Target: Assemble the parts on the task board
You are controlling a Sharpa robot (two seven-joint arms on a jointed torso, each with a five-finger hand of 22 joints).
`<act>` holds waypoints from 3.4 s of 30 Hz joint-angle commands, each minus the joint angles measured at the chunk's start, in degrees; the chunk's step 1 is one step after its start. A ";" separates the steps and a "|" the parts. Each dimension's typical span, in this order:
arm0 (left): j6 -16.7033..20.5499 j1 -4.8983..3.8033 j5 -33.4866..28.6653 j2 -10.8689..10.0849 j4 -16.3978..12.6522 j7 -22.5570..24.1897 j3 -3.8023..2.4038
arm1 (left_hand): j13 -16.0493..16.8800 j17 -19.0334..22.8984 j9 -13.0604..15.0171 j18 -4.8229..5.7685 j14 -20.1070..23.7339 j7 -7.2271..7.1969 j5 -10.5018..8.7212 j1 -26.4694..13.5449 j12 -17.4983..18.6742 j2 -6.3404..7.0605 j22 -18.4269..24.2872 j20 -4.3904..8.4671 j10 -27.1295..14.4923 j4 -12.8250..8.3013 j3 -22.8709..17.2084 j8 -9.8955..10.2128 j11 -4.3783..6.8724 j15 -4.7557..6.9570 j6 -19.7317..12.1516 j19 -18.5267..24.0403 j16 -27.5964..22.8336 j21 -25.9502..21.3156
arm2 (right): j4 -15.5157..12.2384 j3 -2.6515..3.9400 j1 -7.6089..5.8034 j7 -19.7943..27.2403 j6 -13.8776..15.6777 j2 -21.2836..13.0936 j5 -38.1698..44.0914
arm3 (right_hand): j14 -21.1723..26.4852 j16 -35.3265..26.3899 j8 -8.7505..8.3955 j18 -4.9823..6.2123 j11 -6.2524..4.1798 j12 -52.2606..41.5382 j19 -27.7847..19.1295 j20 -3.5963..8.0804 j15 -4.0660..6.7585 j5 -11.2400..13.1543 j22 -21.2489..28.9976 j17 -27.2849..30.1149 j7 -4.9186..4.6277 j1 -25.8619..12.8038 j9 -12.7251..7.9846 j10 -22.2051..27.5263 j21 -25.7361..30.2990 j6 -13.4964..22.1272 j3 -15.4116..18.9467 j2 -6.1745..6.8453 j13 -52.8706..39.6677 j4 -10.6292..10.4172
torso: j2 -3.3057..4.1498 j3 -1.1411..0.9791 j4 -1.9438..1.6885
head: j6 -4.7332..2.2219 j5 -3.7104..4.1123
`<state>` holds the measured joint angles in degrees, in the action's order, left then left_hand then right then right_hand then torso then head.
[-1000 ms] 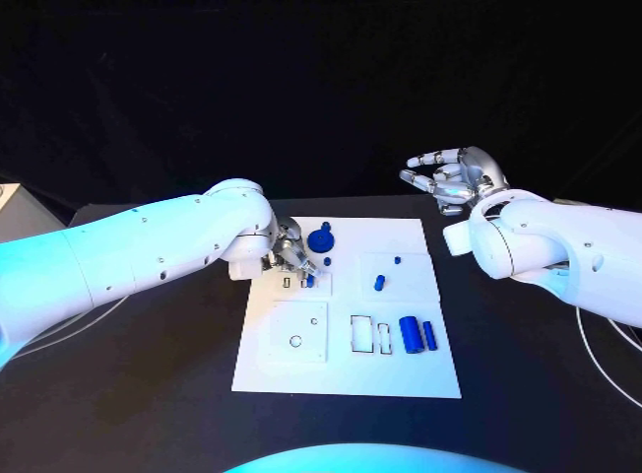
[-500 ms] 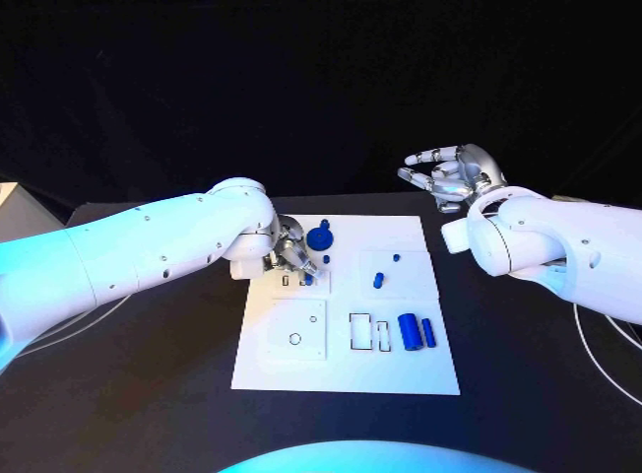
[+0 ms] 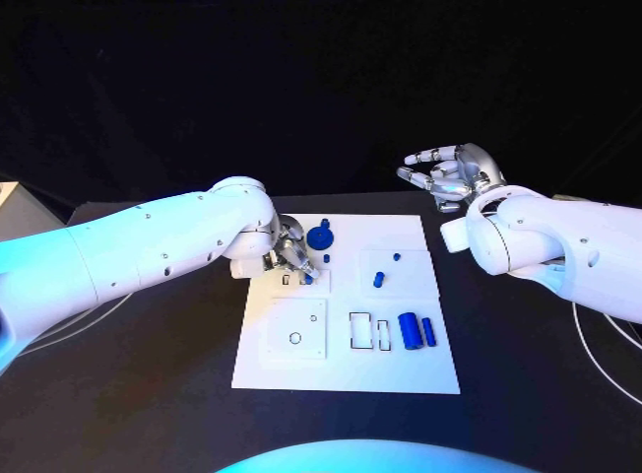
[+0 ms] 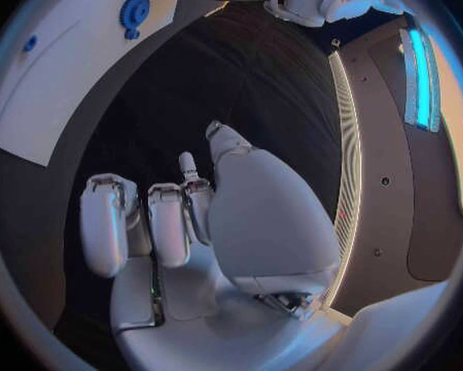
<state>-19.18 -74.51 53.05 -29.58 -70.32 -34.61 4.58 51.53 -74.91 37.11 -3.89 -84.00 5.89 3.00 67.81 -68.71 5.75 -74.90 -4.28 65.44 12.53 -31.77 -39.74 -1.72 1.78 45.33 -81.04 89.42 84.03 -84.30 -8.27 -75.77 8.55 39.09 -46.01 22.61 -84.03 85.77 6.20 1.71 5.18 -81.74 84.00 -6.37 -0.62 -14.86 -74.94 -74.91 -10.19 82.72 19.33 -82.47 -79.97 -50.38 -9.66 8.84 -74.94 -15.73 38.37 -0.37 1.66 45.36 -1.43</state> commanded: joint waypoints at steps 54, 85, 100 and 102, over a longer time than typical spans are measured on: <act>13.11 1.81 3.08 -6.06 -7.65 5.30 0.13 | 5.19 -14.30 9.28 0.97 -5.74 -1.87 24.10 -6.74 -2.76 4.27 -2.23 1.52 6.70 -16.16 -21.40 -1.63 2.06 1.90 4.31 -1.17 0.16 0.76 | 0.58 -0.15 0.24 -0.44 -1.98 -0.52 0.62 | -3.07 -0.26 0.39 1.05 -0.01 0.02 0.36 -0.28 -0.11 -0.14 -7.35 -4.30 0.07 -0.48 0.12 0.00 0.53 0.25 -0.52 0.50 -8.20 -0.22 | -0.10 0.01 -0.29 | 0.97 -0.45; 14.73 3.48 7.57 -6.77 -8.90 5.29 0.21 | 5.61 -14.26 9.28 0.97 -5.73 -1.96 24.26 -6.56 -2.98 4.29 -2.29 1.59 7.07 -16.37 -21.50 -1.55 2.16 1.99 4.61 -1.21 0.13 0.79 | 0.76 -0.17 0.35 -0.51 -2.13 -0.64 0.62 | -3.06 -0.31 0.44 1.07 -0.02 0.09 0.34 -0.26 -0.10 -0.14 -7.30 -4.22 0.08 -0.59 0.13 0.06 0.60 0.26 -0.55 0.53 -8.12 -0.27 | -0.04 -0.03 -0.21 | 1.89 -0.53; 13.39 3.51 6.83 -6.88 -8.80 4.76 0.21 | 5.75 -14.24 9.28 0.98 -5.73 -1.98 24.30 -6.55 -3.06 4.32 -2.29 1.60 7.17 -16.39 -21.51 -1.53 2.17 2.01 4.68 -1.22 0.12 0.80 | 0.85 -0.18 0.41 -0.59 -2.18 -0.62 0.62 | -3.06 -0.31 0.44 1.07 -0.02 0.09 0.34 -0.26 -0.10 -0.14 -7.30 -4.22 0.08 -0.59 0.13 0.06 0.60 0.26 -0.55 0.53 -8.12 -0.27 | -0.05 -0.02 -0.20 | 2.10 -0.53; 13.29 3.51 6.83 -6.87 -8.79 4.76 0.21 | 5.75 -14.24 9.28 0.98 -5.73 -1.98 24.30 -6.55 -3.06 4.32 -2.29 1.60 7.17 -16.39 -21.51 -1.53 2.17 2.01 4.68 -1.22 0.12 0.80 | 0.86 -0.18 0.42 -0.59 -2.18 -0.62 0.62 | -3.06 -0.31 0.44 1.07 -0.02 0.09 0.34 -0.26 -0.10 -0.14 -7.30 -4.22 0.08 -0.59 0.13 0.06 0.60 0.26 -0.55 0.53 -8.12 -0.27 | -0.06 -0.03 -0.21 | 2.10 -0.51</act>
<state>-4.80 -71.00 60.18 -36.50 -79.04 -29.94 4.81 57.25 -74.90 46.34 -3.89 -83.94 4.71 27.03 60.79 -71.44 10.52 -74.91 -2.98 72.20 6.76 -43.08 -41.05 0.29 3.27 48.67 -82.20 89.42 84.43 -83.45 -8.45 -75.39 7.69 37.80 -46.64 22.72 -84.02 85.77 6.42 1.71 5.18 -81.74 84.00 -6.37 -0.62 -14.85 -74.93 -74.94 -10.19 82.42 19.41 -82.47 -79.75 -50.39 -9.97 9.14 -74.93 -16.04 38.32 -0.40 1.46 47.46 -1.95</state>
